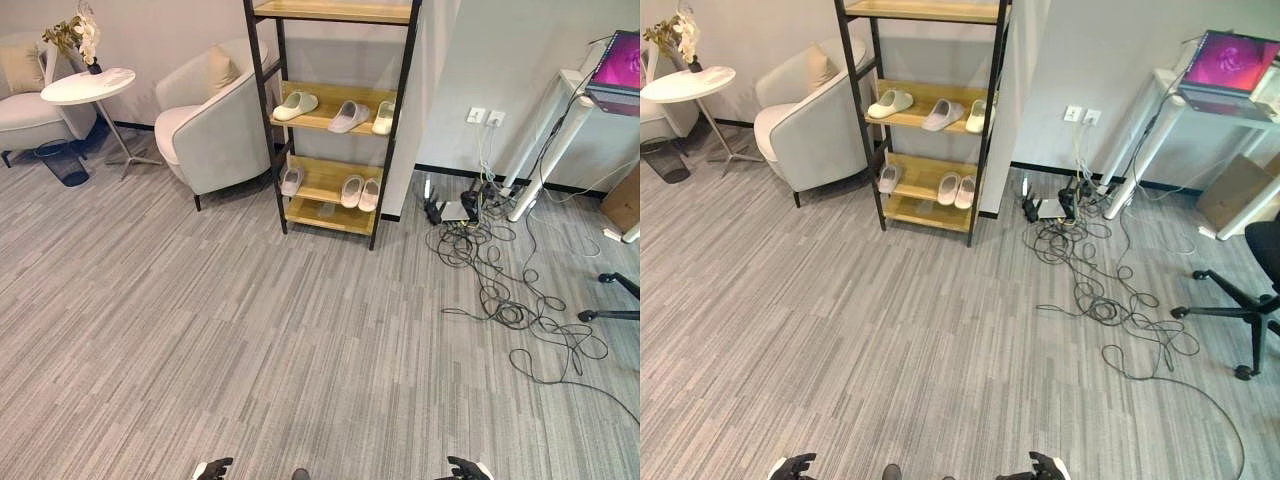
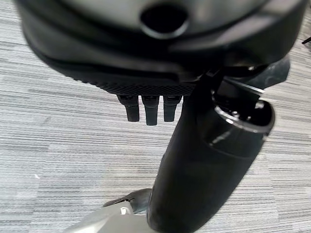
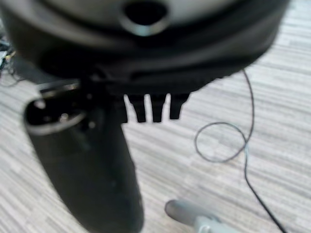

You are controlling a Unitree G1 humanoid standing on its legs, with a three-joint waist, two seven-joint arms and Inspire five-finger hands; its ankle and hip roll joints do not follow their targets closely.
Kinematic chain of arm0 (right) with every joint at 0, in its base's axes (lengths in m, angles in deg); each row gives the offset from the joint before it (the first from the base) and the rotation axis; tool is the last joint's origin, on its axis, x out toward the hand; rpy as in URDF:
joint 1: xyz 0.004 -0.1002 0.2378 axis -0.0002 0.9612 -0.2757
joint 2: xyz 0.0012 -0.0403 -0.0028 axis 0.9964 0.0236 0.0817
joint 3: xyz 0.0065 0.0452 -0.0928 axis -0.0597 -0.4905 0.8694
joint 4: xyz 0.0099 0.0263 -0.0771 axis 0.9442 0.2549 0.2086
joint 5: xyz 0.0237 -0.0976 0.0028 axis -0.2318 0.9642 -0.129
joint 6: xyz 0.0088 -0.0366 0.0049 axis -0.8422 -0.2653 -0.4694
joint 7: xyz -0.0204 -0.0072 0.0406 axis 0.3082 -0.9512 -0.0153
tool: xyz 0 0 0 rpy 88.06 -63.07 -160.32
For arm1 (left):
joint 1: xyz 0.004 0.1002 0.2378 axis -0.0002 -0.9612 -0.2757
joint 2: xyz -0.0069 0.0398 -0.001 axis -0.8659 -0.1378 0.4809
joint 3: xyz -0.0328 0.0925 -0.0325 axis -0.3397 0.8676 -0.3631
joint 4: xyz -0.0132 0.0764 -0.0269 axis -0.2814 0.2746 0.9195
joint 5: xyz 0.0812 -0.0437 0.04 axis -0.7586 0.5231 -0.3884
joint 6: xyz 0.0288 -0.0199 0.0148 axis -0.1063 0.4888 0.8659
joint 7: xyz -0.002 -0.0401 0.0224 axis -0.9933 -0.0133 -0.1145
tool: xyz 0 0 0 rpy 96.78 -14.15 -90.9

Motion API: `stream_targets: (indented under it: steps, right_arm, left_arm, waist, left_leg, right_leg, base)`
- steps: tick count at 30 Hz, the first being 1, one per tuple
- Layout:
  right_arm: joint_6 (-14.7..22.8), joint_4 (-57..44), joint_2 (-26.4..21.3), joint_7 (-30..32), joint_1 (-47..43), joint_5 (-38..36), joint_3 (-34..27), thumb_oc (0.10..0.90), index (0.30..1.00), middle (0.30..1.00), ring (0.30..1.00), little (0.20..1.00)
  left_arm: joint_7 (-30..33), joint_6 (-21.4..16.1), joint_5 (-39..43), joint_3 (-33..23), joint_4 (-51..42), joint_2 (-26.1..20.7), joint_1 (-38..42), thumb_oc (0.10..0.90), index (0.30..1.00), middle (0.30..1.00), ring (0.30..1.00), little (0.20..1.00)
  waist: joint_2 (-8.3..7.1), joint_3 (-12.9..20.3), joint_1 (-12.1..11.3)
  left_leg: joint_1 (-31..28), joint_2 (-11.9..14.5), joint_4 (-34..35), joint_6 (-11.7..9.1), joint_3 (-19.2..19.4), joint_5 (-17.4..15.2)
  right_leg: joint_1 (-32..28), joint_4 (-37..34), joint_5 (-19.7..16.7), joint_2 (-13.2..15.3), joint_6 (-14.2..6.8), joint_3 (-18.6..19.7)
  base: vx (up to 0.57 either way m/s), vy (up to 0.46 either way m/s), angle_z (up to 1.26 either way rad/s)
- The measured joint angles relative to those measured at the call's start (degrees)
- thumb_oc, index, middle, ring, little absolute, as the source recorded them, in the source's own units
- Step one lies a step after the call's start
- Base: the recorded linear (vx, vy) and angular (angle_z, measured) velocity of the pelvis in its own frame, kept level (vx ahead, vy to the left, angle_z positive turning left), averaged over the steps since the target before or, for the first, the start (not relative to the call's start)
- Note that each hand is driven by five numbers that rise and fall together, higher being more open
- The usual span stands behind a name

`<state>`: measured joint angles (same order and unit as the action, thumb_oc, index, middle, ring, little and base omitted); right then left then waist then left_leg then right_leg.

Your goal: Arrange the slippers neatly on the shoe rack.

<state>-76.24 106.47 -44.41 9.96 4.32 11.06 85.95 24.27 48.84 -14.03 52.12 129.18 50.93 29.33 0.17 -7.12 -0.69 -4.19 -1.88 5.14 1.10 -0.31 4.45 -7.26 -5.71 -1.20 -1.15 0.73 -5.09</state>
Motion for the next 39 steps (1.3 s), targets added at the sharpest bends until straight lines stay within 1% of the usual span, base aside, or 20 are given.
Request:
stream_targets:
  steps: [2,10,14,19,21,23,24,25,26,27,28,30,31,32,33,35,36,37,38,39]
  right_arm:
    - [0.0,0.0,0.1,0.0,0.1,0.1,0.6,0.800,0.900,0.900,0.900,0.900]
    - [-0.1,0.0,0.3,0.0,0.4,0.1,0.6,0.800,0.900,0.900,0.900,0.900]
    - [-0.1,-0.1,0.7,0.1,0.7,0.1,1.0,0.800,0.900,0.900,0.900,0.900]
    - [0.0,-0.4,2.4,0.5,0.8,0.1,1.9,0.800,0.900,0.900,0.900,0.900]
    - [0.0,-0.4,2.8,1.5,0.8,0.1,2.7,0.800,0.900,0.900,0.900,0.900]
    - [0.0,-0.4,2.7,1.6,0.3,0.1,2.9,0.800,0.900,0.900,0.900,0.900]
    - [0.0,-0.4,2.7,1.9,-0.7,0.1,2.9,0.800,0.900,0.900,0.900,0.900]
    - [0.0,-0.4,2.8,2.1,-1.3,0.1,3.0,0.800,0.900,0.900,0.900,0.900]
    - [0.0,-0.4,2.7,2.6,-2.1,0.1,3.9,0.800,0.900,0.900,0.900,0.900]
    - [0.0,-0.4,2.7,2.8,-2.4,0.1,4.1,0.800,0.900,0.900,0.900,0.900]
    - [0.0,-0.5,2.8,2.9,-2.5,0.1,4.2,0.800,0.900,0.900,0.900,0.900]
    - [0.0,-0.4,2.2,3.4,-2.4,0.1,4.1,0.800,0.900,0.900,0.900,0.900]
    - [0.0,-0.3,2.2,3.5,-2.3,0.1,4.0,0.800,0.900,0.900,0.900,0.900]
    - [-0.1,-0.4,2.2,3.5,-2.4,0.1,3.9,0.800,0.900,0.900,0.900,0.900]
    - [-0.1,-0.6,2.0,3.7,-2.0,0.1,3.9,0.800,0.900,0.900,0.900,0.900]
    - [0.1,-0.6,1.6,3.8,-2.0,0.5,3.9,0.800,0.900,0.900,0.900,0.900]
    - [0.0,-0.5,1.1,3.8,-1.7,0.8,3.9,0.800,0.900,0.900,0.900,0.900]
    - [0.0,-0.5,1.3,3.8,-1.7,1.1,4.2,0.800,0.900,0.900,0.900,0.900]
    - [0.1,-0.5,1.7,3.7,-1.7,1.5,4.5,0.800,0.900,0.900,0.900,0.900]
    - [0.1,-0.7,1.7,3.8,-2.0,1.6,3.8,0.800,0.900,0.900,0.900,0.900]
  left_arm:
    - [0.0,0.0,0.0,1.2,0.0,-0.2,0.3,0.800,0.900,0.900,0.900,0.900]
    - [-0.1,0.0,0.0,1.8,0.0,-0.1,1.0,0.800,0.900,0.900,0.900,0.900]
    - [0.1,0.0,-0.1,3.5,0.1,-0.3,1.1,0.800,0.900,0.900,0.900,0.900]
    - [0.1,0.0,-0.1,3.8,0.0,-0.2,1.4,0.800,0.900,0.900,0.900,0.900]
    - [0.3,0.0,0.1,3.9,0.0,-0.1,2.0,0.800,0.900,0.900,0.900,0.900]
    - [0.5,0.0,0.1,3.8,-0.1,0.1,3.6,0.800,0.900,0.900,0.900,0.900]
    - [0.6,-0.1,0.2,3.9,0.0,0.3,5.6,0.800,0.900,0.900,0.900,0.900]
    - [0.7,-0.1,0.6,3.8,0.0,0.3,6.5,0.800,0.900,0.900,0.900,0.900]
    - [0.8,-0.2,1.0,3.8,0.1,0.1,7.7,0.800,0.900,0.900,0.900,0.900]
    - [0.9,-0.2,1.2,3.7,0.2,0.1,7.7,0.800,0.900,0.900,0.900,0.900]
    - [1.3,-0.2,1.2,3.8,0.2,0.2,8.1,0.800,0.900,0.900,0.900,0.900]
    - [1.4,-0.3,1.2,3.9,0.1,0.8,9.1,0.800,0.900,0.900,0.900,0.900]
    - [1.4,-0.3,1.1,3.9,0.5,1.0,10.0,0.800,0.900,0.900,0.900,0.900]
    - [1.4,-0.3,1.1,3.9,0.6,1.1,10.1,0.800,0.900,0.900,0.900,0.900]
    - [1.4,-0.3,1.2,3.8,0.1,1.2,10.2,0.800,0.900,0.900,0.900,0.900]
    - [1.3,-0.3,1.2,3.8,0.2,1.6,10.1,0.800,0.900,0.900,0.900,0.900]
    - [1.3,-0.3,1.1,3.8,0.2,2.1,8.9,0.800,0.900,0.900,0.900,0.900]
    - [1.4,-0.2,1.1,3.8,0.0,1.9,8.8,0.800,0.900,0.900,0.900,0.900]
    - [1.4,-0.2,1.1,3.8,0.0,1.4,8.9,0.800,0.900,0.900,0.900,0.900]
    - [1.3,0.0,1.1,3.9,0.1,1.3,9.5,0.800,0.900,0.900,0.900,0.900]
  waist:
    - [0.02,0.0,0.0]
    - [0.03,0.0,0.2]
    - [0.07,0.0,1.0]
    - [0.12,0.0,1.7]
    - [0.12,-0.2,1.7]
    - [-0.24,-1.4,1.3]
    - [-0.80,-3.0,1.6]
    - [-1.55,-4.1,1.3]
    - [-2.03,-4.8,1.3]
    - [-2.20,-5.2,1.4]
    - [-2.19,-5.9,1.5]
    - [-1.77,-6.3,1.6]
    - [-2.29,-6.8,1.5]
    - [-1.99,-6.9,1.4]
    - [-1.61,-7.3,1.4]
    - [-0.40,-7.0,1.4]
    - [0.73,-6.3,1.3]
    - [0.24,-6.0,1.2]
    - [-0.86,-5.4,1.3]
    - [-0.95,-5.6,1.5]
  left_leg:
    - [0.0,0.0,0.0,0.0,0.0,0.0]
    - [0.0,0.0,0.0,0.0,0.1,0.0]
    - [0.1,0.1,0.0,-0.2,0.1,-0.2]
    - [0.8,0.5,0.0,-0.3,0.5,-0.1]
    - [3.1,0.6,-2.4,-1.1,0.7,-0.2]
    - [5.0,0.3,-5.4,-2.5,0.5,-0.4]
    - [8.2,-0.4,-10.7,-3.2,0.0,-0.5]
    - [10.2,-1.0,-13.8,-4.5,0.0,0.1]
    - [12.3,-0.7,-17.8,-4.9,0.7,-1.0]
    - [13.3,0.0,-19.3,-5.0,0.9,-1.1]
    - [13.6,1.6,-20.9,-5.0,1.4,-1.1]
    - [13.8,4.2,-19.4,-5.3,1.6,-0.9]
    - [14.2,4.9,-13.5,-6.1,4.4,-0.4]
    - [14.0,4.8,-9.7,-6.4,5.3,0.1]
    - [13.4,5.1,-5.1,-6.9,5.9,0.9]
    - [12.7,4.9,-3.7,-6.9,5.5,1.1]
    - [11.6,5.1,-3.1,-4.7,5.6,3.0]
    - [11.2,4.3,-3.0,-2.3,6.7,4.2]
    - [11.1,3.0,-2.6,-1.3,7.2,3.4]
    - [10.2,2.1,-1.4,-0.1,7.9,3.3]
  right_leg:
    - [0.0,0.0,0.0,0.0,0.0,0.1]
    - [0.1,0.0,0.0,-0.1,0.0,0.5]
    - [0.2,0.0,0.2,-0.2,0.0,0.6]
    - [1.0,0.0,0.1,-0.5,0.3,0.9]
    - [2.1,0.1,0.1,-0.7,0.7,1.0]
    - [2.5,0.4,-0.6,-0.3,1.6,1.1]
    - [3.2,0.7,-0.2,0.5,2.1,0.9]
    - [3.3,0.7,-0.8,1.4,2.9,0.9]
    - [3.4,0.4,-1.5,2.0,3.6,0.5]
    - [3.1,0.4,-1.4,2.0,3.9,0.5]
    - [2.5,0.4,-0.9,1.9,4.3,0.5]
    - [2.1,0.4,-0.5,2.2,4.3,0.5]
    - [2.0,0.4,0.2,3.1,3.6,0.4]
    - [1.9,0.1,0.7,3.2,2.7,0.5]
    - [1.7,0.0,0.7,3.1,2.5,0.6]
    - [0.8,0.0,1.9,3.1,0.7,1.4]
    - [0.7,0.4,2.7,2.7,-0.9,2.6]
    - [0.6,0.5,3.3,3.3,-2.4,3.4]
    - [1.0,1.2,3.5,4.8,-3.2,3.8]
    - [3.7,6.6,4.9,5.8,-4.9,3.9]
  base:
    - [0.00,0.000,0.00]
    - [0.04,-0.039,-0.01]
    - [0.05,-0.075,0.00]
    - [0.00,-0.083,-0.04]
    - [-0.05,-0.097,0.00]
    - [-0.02,-0.066,0.02]
    - [0.01,-0.049,0.06]
    - [0.07,-0.027,0.11]
    - [0.08,-0.010,-0.02]
    - [0.15,-0.005,0.04]
    - [0.16,0.011,0.07]
    - [0.27,0.110,0.11]
    - [0.27,0.163,0.16]
    - [0.31,0.243,0.09]
    - [0.22,0.219,-0.11]
    - [0.26,0.247,-0.36]
    - [0.17,0.165,-0.53]
    - [0.13,0.148,-0.50]
    - [0.11,0.142,-0.38]
    - [0.08,0.127,-0.29]
